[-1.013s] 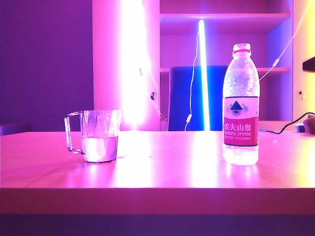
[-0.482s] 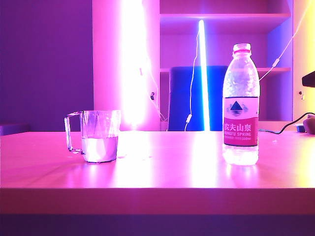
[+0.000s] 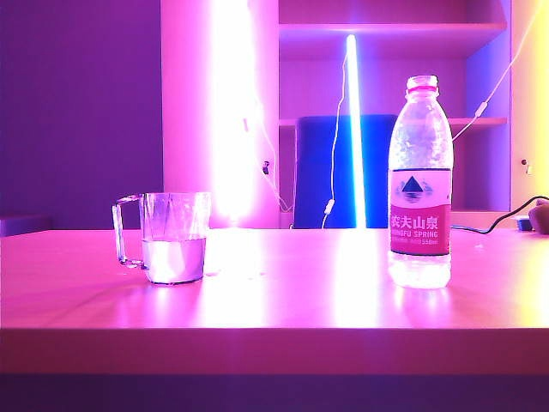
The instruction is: Pick up the mineral water bottle on the table and pour water into the mug until it's half full.
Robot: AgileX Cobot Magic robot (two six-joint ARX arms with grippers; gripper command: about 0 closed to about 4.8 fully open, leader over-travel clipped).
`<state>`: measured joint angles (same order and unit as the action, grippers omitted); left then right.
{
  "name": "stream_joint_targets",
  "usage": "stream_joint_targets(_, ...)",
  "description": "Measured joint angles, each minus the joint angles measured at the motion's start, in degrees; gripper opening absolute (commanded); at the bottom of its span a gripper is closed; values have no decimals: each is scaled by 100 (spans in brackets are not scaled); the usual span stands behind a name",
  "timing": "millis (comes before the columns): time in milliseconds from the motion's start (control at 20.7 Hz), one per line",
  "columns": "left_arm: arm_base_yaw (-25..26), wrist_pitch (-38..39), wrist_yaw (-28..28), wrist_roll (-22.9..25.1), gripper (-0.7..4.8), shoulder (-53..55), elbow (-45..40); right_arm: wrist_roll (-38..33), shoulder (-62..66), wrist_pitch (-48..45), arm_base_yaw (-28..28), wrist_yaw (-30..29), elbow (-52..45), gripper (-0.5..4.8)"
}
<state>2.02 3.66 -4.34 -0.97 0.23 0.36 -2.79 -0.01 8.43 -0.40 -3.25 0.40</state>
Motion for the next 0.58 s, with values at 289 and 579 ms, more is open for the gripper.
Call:
stream_joint_targets(289, 0, 0, 0, -2, -5, 0, 0, 0, 0, 262, -87, 186, 0, -1)
stream_joint_targets(579, 0, 0, 0, 0, -5, 0, 0, 0, 0, 262, -87, 186, 0, -1)
